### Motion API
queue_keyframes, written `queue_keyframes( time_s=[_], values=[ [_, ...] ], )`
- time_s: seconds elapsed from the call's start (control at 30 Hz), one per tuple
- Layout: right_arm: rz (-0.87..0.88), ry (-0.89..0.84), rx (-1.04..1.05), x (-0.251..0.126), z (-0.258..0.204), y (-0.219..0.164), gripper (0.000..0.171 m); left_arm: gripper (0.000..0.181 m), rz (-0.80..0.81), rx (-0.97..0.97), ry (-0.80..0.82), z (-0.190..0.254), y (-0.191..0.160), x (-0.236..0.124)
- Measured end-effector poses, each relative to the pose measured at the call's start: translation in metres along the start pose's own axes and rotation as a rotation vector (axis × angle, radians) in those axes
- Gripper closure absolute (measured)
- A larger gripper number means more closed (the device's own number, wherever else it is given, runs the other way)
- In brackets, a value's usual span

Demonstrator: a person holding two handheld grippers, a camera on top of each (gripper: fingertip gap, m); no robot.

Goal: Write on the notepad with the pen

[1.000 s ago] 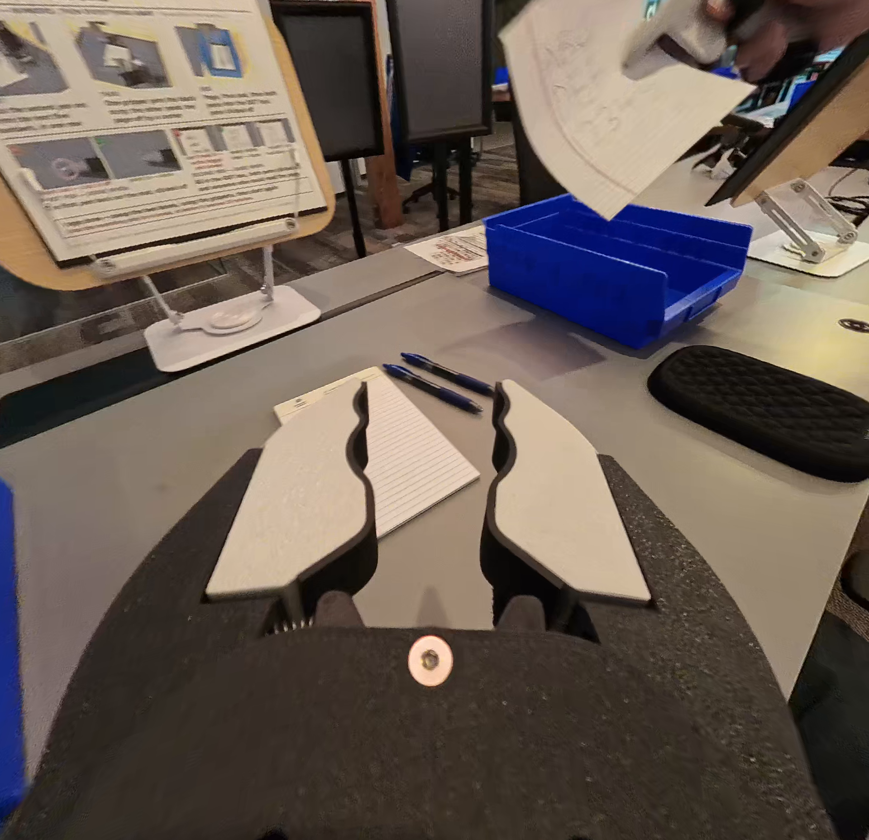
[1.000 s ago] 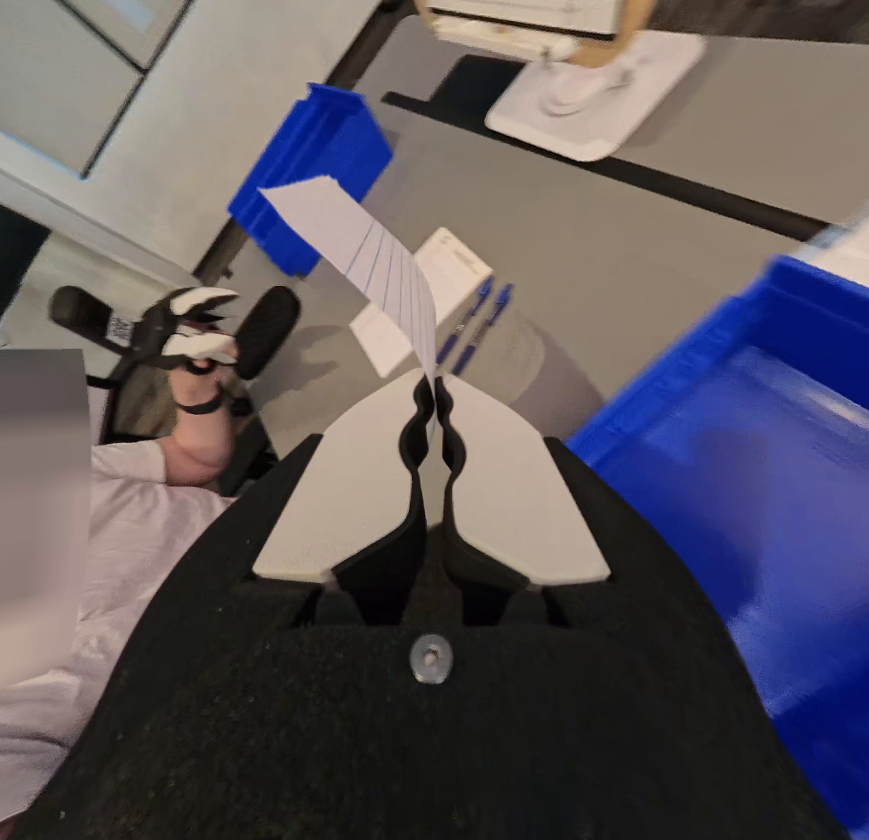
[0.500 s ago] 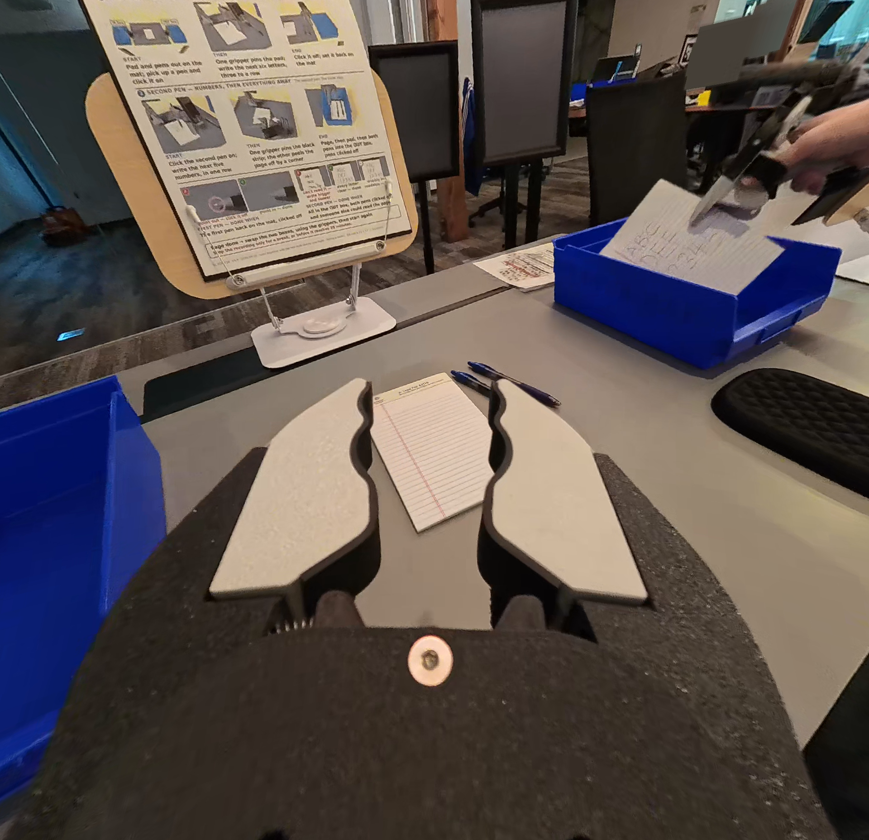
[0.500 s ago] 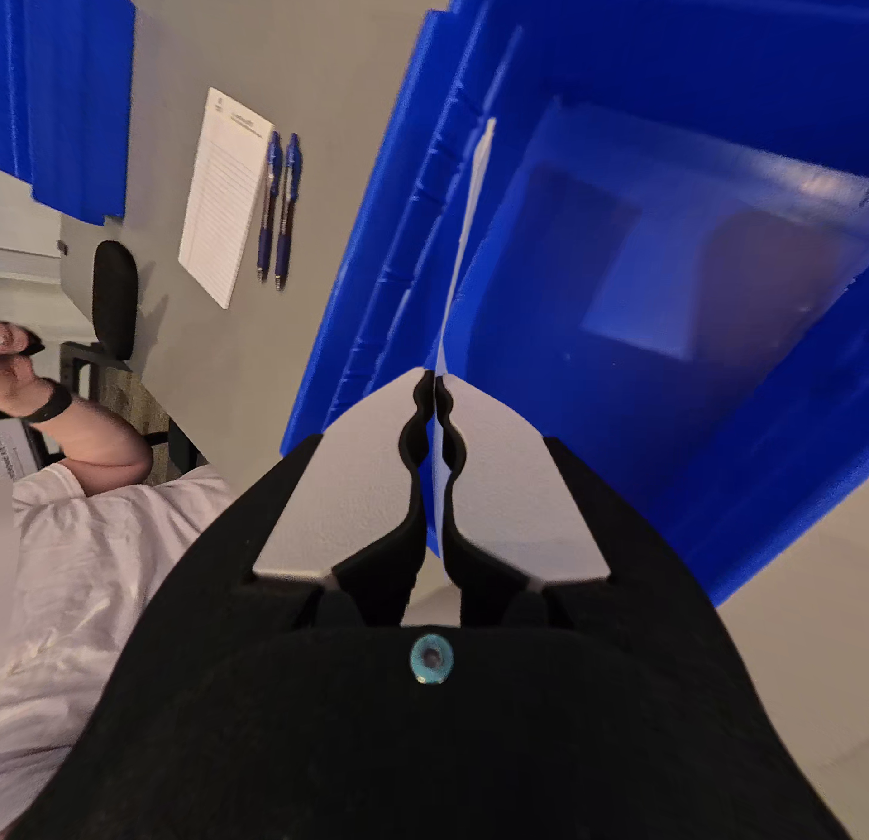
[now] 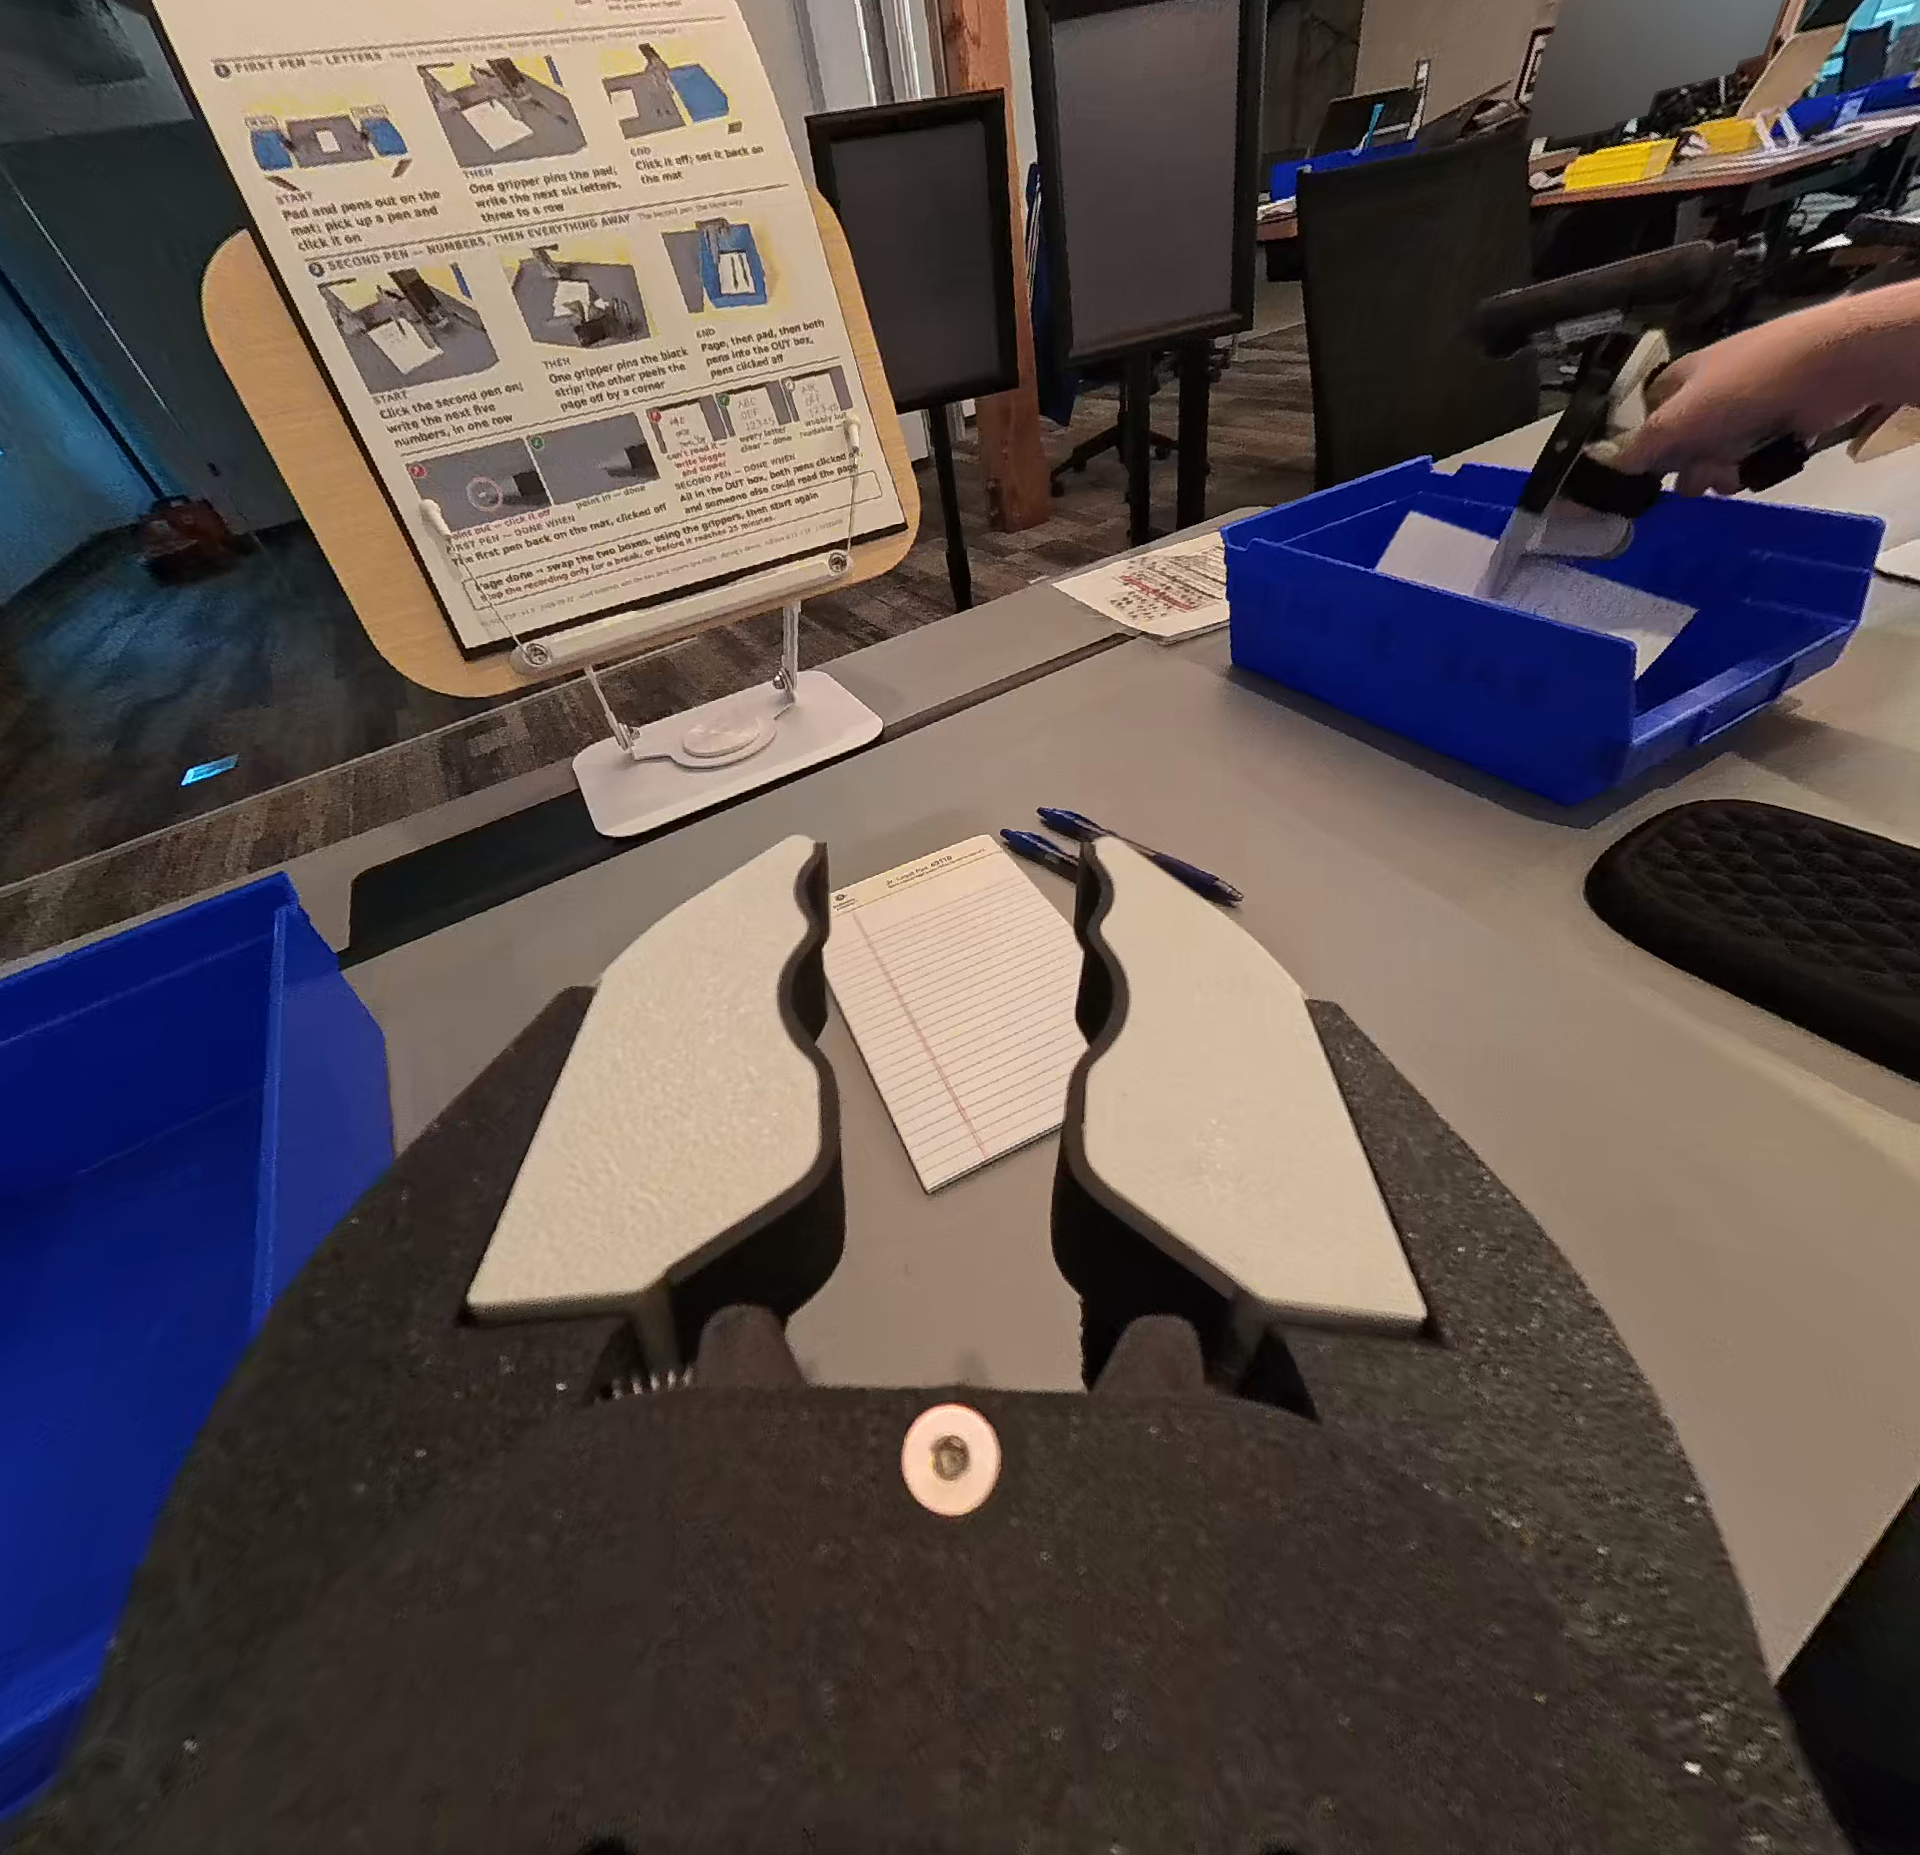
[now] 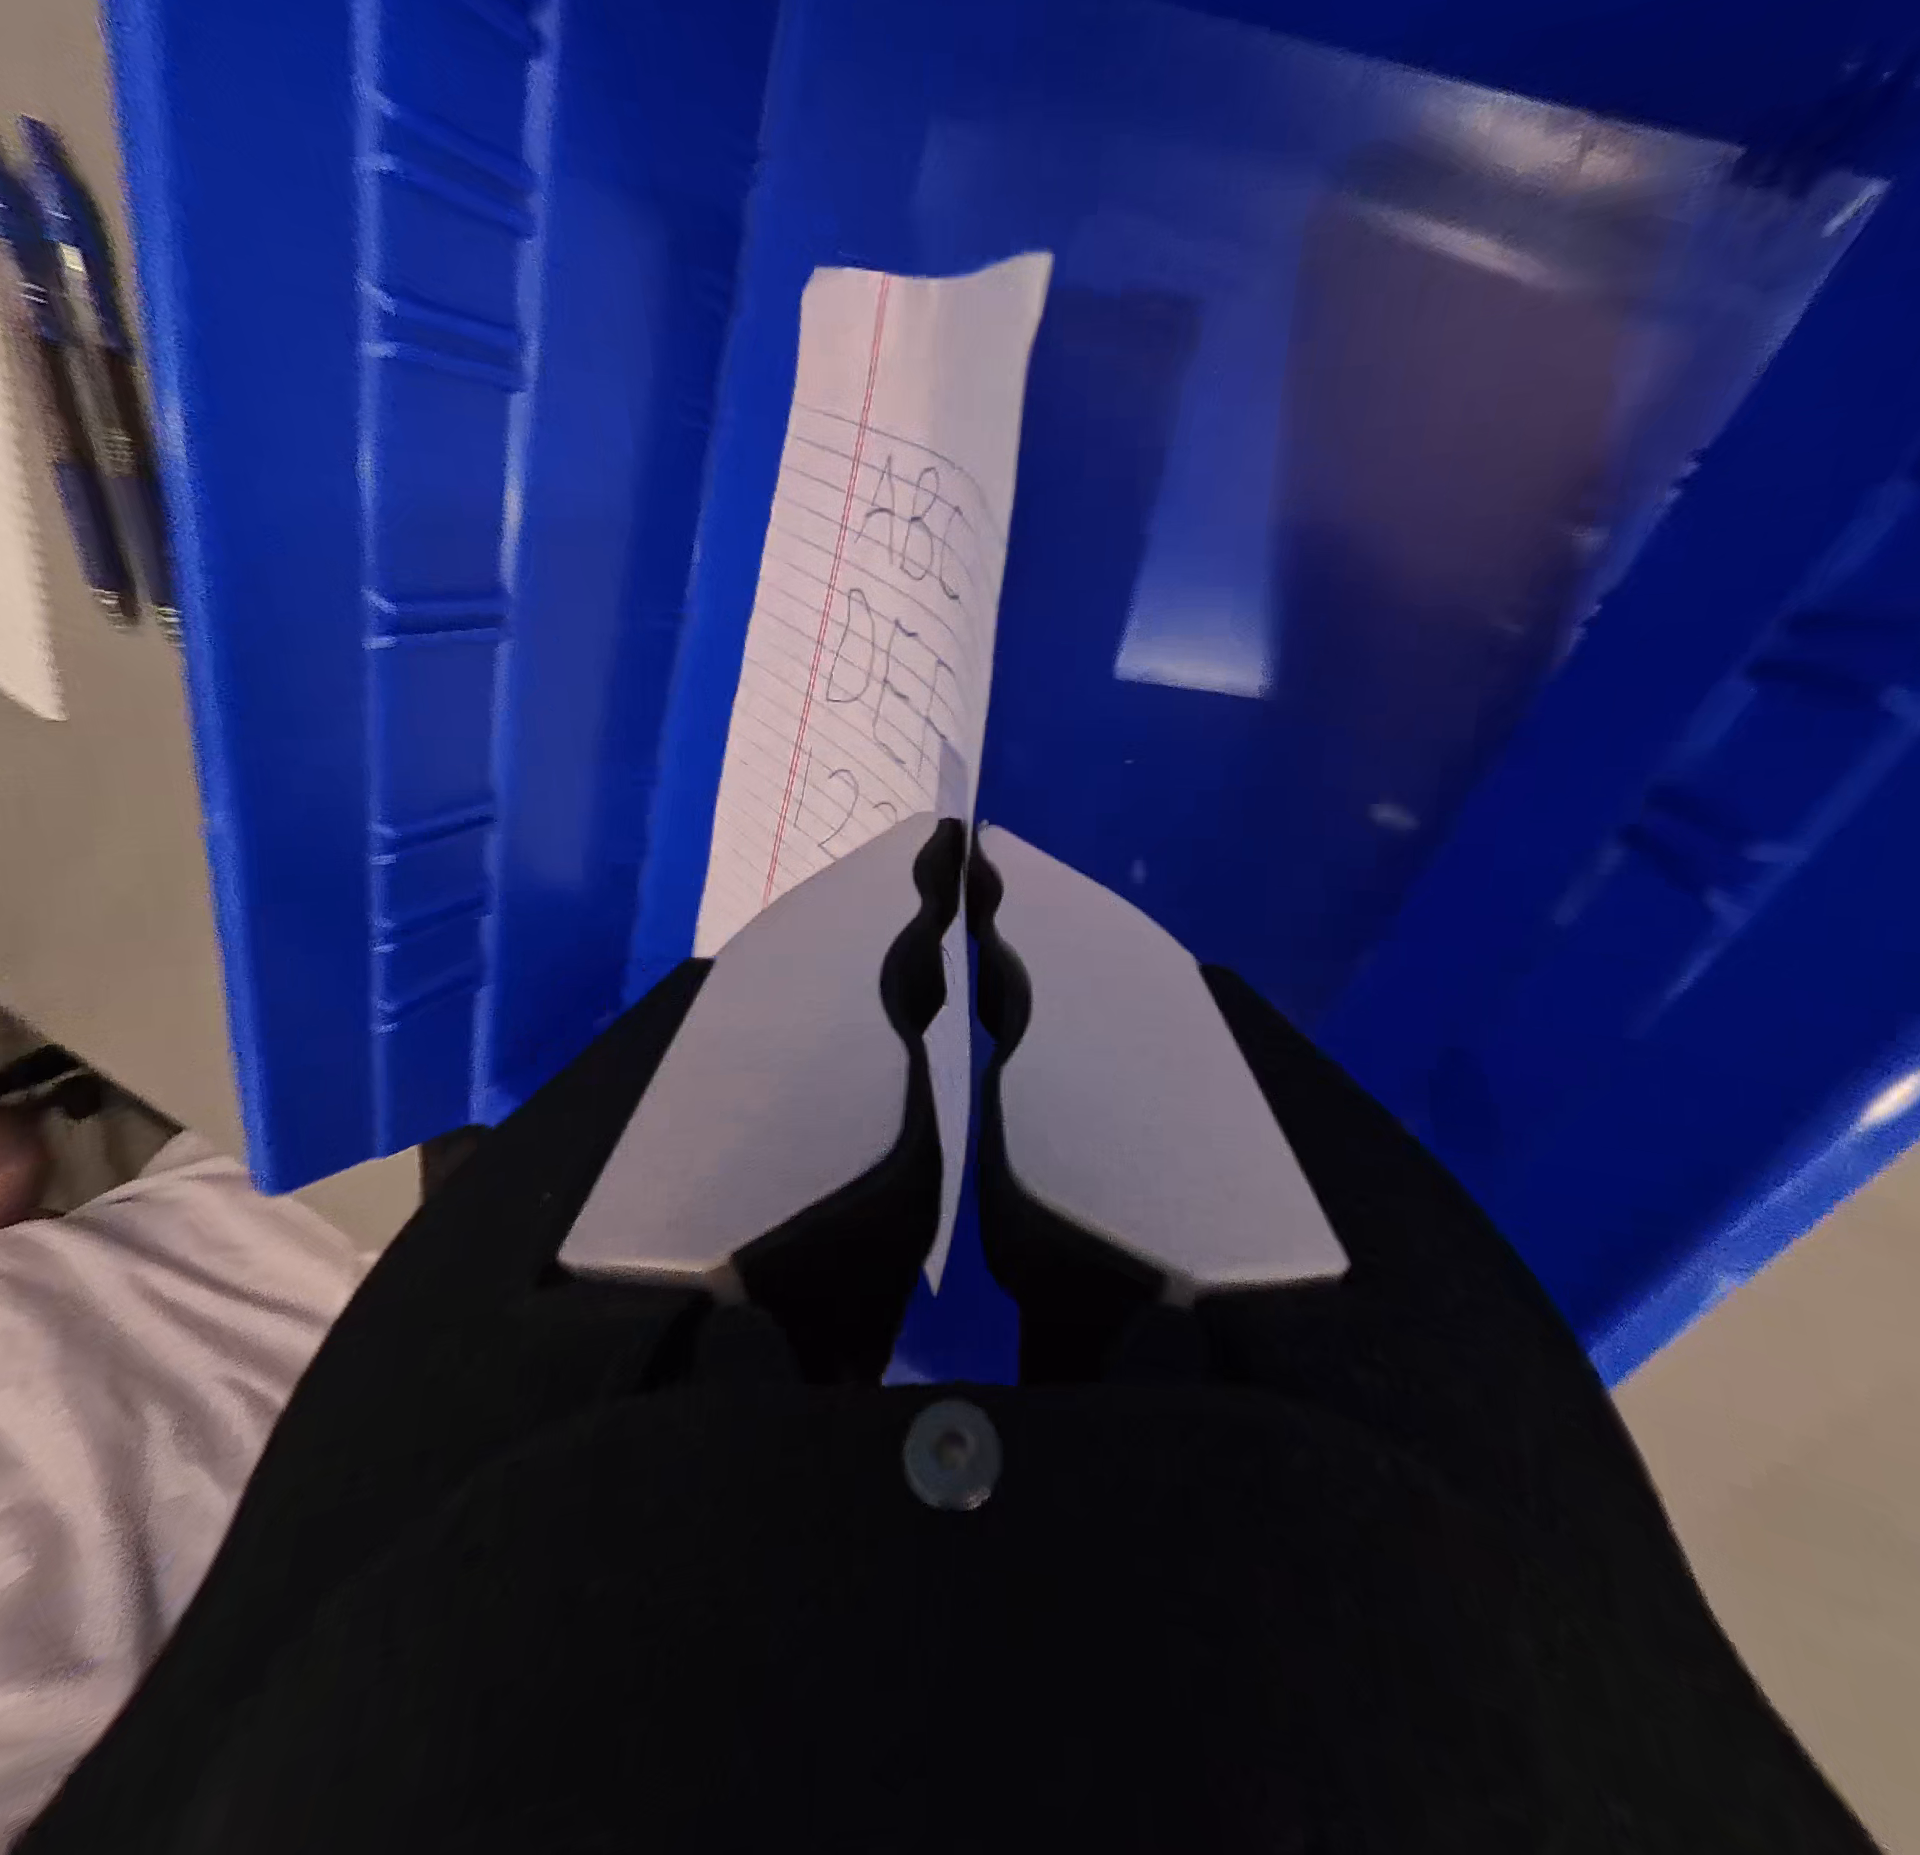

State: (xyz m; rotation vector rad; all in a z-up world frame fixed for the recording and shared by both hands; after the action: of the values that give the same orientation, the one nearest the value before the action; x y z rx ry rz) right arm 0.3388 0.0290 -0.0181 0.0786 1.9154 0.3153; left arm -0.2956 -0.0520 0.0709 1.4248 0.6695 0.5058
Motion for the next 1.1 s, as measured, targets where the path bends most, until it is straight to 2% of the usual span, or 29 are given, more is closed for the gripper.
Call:
queue_keyframes(
  time_s=[0.37, 0.57, 0.73, 0.97, 1.1],
  values=[
    [-0.047, -0.165, 0.013, 0.015, 0.011, -0.002, 0.171, 0.137, 0.007, -0.001, -0.002, 0.003, 0.000, -0.003],
    [-0.041, -0.235, 0.004, 0.019, 0.013, -0.003, 0.155, 0.136, 0.009, -0.009, 0.004, 0.001, 0.000, -0.005],
    [-0.041, -0.301, -0.047, 0.020, 0.012, -0.002, 0.151, 0.135, 0.009, -0.007, 0.003, 0.002, -0.001, -0.005],
    [-0.039, -0.463, -0.146, 0.012, 0.005, 0.003, 0.132, 0.135, 0.013, -0.009, -0.003, 0.001, 0.001, -0.006],
    [-0.026, -0.512, -0.191, -0.001, -0.005, 0.006, 0.133, 0.135, 0.013, -0.004, 0.005, -0.001, 0.002, -0.009]
  ],
)
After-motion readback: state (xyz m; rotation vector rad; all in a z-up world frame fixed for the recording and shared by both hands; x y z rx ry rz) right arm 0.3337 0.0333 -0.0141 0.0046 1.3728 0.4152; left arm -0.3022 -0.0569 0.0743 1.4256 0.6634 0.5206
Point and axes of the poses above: each gripper's, where its closed fingertips meet, x out along the fingers, y out of its top, z = x × y across the jaws, the point moved 10 cm from there along -x, back along the fingers, and after that the axes turned 10 degrees about -x, right-handed, at the moved point
